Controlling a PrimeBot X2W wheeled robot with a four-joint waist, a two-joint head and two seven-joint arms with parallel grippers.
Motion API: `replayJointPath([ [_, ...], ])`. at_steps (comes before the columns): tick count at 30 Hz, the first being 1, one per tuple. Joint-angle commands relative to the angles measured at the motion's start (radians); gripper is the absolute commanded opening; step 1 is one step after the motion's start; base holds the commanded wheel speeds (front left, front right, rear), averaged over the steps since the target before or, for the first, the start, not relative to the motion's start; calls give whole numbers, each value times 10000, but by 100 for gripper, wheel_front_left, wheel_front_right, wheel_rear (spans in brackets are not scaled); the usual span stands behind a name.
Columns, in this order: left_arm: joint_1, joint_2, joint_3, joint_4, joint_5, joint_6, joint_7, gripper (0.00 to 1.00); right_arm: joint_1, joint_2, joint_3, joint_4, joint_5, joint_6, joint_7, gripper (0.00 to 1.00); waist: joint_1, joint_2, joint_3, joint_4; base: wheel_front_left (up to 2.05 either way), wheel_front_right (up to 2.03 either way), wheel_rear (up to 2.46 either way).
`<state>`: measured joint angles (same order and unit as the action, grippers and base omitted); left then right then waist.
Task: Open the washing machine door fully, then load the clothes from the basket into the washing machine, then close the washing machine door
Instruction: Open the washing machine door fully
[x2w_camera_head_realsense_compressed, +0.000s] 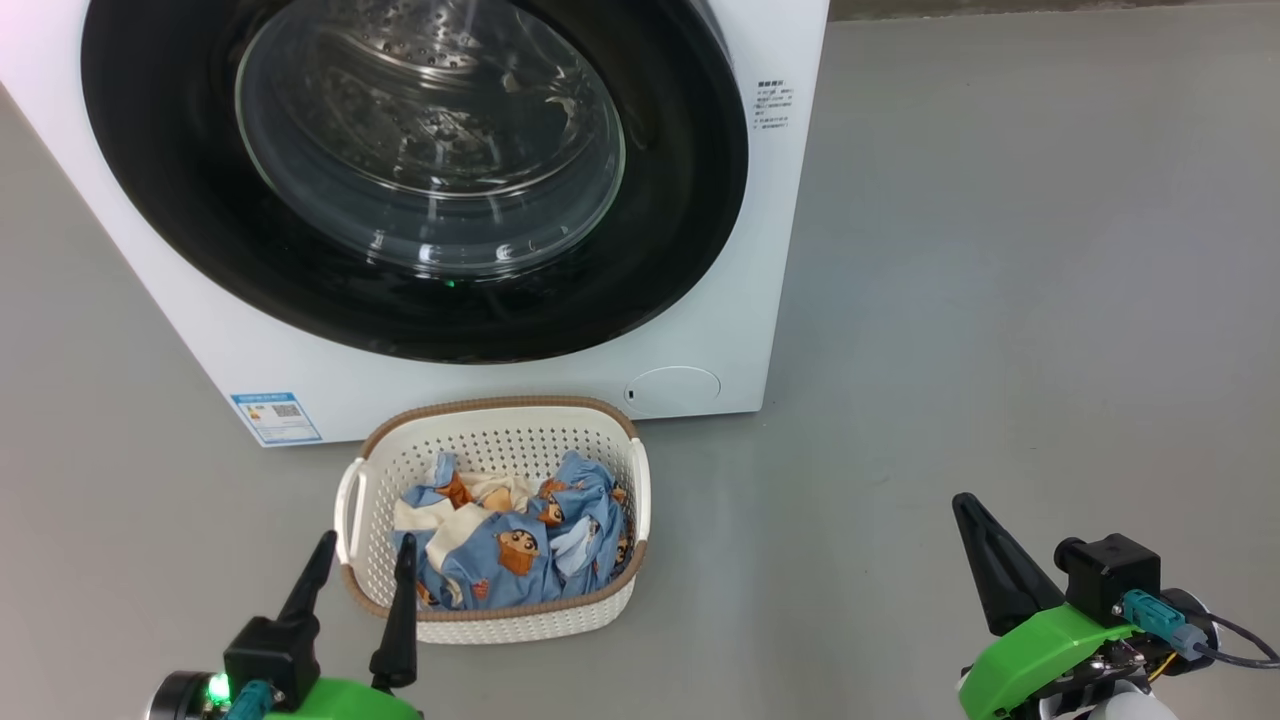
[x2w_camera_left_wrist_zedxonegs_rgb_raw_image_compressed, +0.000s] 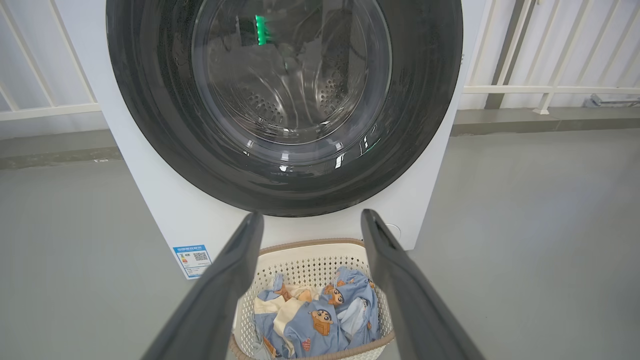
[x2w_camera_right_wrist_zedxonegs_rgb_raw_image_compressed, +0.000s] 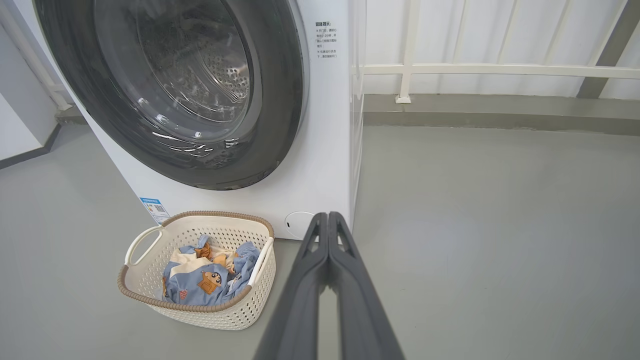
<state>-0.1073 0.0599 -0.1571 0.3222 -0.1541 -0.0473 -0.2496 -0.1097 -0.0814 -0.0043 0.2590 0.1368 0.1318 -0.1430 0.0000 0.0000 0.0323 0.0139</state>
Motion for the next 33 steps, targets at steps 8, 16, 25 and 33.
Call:
replayJointPath([
  [8, -410, 110, 292, -237, -33, 58, -122, 100, -488, -26, 169, -242, 449, -11, 2, 0, 0, 0, 64, 7, 0, 0, 0],
  [16, -448, 98, 266, -250, -39, 21, -122, 100, -944, 275, -858, 202, 5556, -11, 872, 0, 0, 0, 207, 23, 0, 0, 0],
  [25, -696, 92, 254, -383, -5, -16, -122, 100, -2294, 308, -1971, 1037, 11118, -11, 2381, 0, 0, 0, 768, 42, 0, 0, 0],
  [33, -1102, 73, 226, -495, 15, -44, -122, 100, -3893, 140, -2385, 1917, 12601, -11, 3414, 0, 0, 0, 1512, 205, 0, 0, 0],
])
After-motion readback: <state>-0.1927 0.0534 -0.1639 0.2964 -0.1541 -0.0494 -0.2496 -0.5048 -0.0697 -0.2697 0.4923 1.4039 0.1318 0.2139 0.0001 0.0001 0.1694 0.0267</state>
